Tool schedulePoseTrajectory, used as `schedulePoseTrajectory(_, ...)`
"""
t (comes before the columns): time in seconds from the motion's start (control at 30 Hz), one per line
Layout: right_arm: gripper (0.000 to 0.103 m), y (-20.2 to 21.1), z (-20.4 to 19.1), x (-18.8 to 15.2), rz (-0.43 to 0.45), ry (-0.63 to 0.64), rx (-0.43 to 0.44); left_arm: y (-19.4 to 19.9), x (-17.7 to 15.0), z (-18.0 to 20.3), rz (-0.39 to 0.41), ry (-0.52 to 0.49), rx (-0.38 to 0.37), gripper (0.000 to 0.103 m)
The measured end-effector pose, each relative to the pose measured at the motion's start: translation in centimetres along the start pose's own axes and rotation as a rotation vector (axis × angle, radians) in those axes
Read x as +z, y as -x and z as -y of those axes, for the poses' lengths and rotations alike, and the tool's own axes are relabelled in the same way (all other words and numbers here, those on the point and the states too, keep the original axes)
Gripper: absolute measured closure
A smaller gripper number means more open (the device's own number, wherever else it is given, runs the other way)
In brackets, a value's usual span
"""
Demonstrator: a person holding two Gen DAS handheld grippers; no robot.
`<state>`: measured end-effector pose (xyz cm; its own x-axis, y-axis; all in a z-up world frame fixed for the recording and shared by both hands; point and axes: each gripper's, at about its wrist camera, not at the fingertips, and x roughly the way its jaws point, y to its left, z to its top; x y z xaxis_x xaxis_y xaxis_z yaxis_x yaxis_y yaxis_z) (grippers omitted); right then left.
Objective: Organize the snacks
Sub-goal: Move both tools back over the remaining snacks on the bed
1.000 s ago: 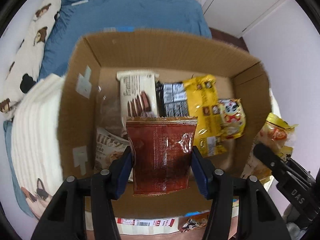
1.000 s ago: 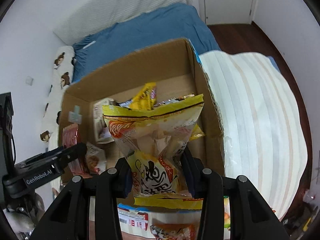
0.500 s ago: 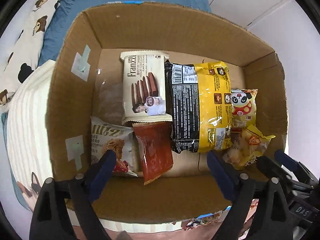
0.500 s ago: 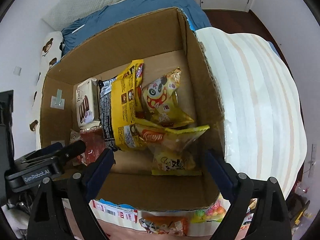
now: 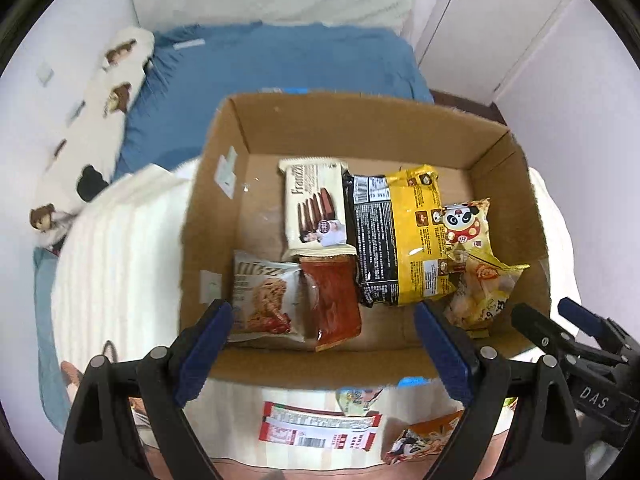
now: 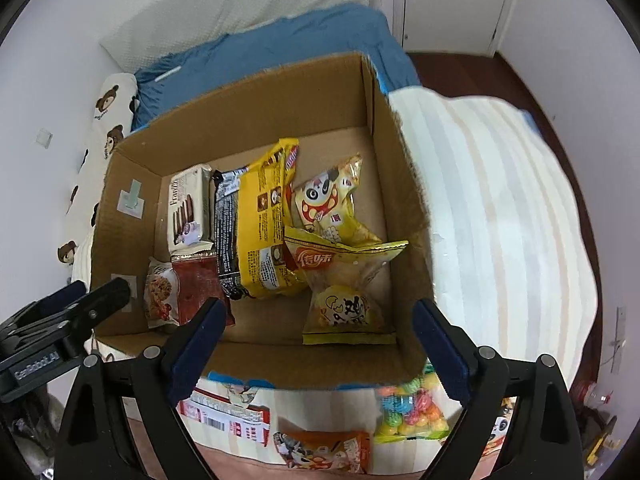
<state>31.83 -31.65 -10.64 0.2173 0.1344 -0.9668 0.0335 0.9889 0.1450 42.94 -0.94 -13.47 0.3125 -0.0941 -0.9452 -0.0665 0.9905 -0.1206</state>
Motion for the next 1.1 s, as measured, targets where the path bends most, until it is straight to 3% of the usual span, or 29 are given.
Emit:
schedulePoseTrajectory(0.3,0.007,5.0,-1.5,-3.9,0.133,0.053,-0.012,4.9,-4.3,-0.6,0.152,0.01,0.039,0.01)
schedulePoseTrajectory(0.67,0.007,11.0,-2.6,-8.7,0.24,0.087,0.032,9.8,-8.6,-0.9,0.231,0.029,0.026,0.01)
schedulePoseTrajectory(0.8,0.007,10.7,-2.0,-11.2,0.198,0.076,0.075,9.6,-11.3,-2.3,0.208,0.066,0.028,0.01)
schedulePoseTrajectory(0.97,0.007,6.3,-1.0,-15.0,0.062,0.084,0.095,6.2,-16.6,-5.3,0.098,0.138,0.055,0.01)
schedulePoseTrajectory(1.1,0.007,1.5,-1.8,-17.8,-0.077,0.236,0.037,2.3,-20.9,-7.8,-0.013,0.219,0.086,0.01)
